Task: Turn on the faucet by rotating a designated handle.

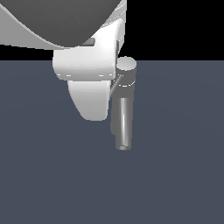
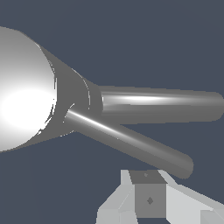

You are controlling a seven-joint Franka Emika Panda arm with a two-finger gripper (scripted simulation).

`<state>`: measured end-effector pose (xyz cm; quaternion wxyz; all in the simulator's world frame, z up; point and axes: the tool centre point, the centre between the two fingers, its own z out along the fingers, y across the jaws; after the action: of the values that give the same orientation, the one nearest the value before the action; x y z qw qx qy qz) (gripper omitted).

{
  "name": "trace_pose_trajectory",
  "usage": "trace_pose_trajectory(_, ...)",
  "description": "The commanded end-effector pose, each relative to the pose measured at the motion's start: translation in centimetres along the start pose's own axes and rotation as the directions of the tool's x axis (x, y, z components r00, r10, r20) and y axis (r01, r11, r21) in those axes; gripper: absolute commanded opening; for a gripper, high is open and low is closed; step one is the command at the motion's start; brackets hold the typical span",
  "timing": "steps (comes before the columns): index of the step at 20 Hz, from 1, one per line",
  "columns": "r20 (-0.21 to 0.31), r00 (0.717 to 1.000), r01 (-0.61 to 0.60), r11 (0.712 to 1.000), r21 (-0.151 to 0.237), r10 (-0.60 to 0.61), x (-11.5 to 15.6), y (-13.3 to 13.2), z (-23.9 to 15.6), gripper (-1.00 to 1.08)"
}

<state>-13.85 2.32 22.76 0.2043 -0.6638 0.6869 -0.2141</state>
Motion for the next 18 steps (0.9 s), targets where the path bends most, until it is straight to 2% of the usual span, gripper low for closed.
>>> trace_pose_trajectory(1,-0.007,1.0,-0.012,1.0,-0.007,0.012,0.9,0.7,0.1,-1.0)
trace_pose_trajectory(5,-0.001,1.0,-0.002,1.0,0.0,0.002,0.5,0.5,0.0,-1.0)
trace_pose_trajectory(18,-0.003,1.0,-0.005,1.0,-0.002,0.005,2.8,0.9,0.0,-1.0)
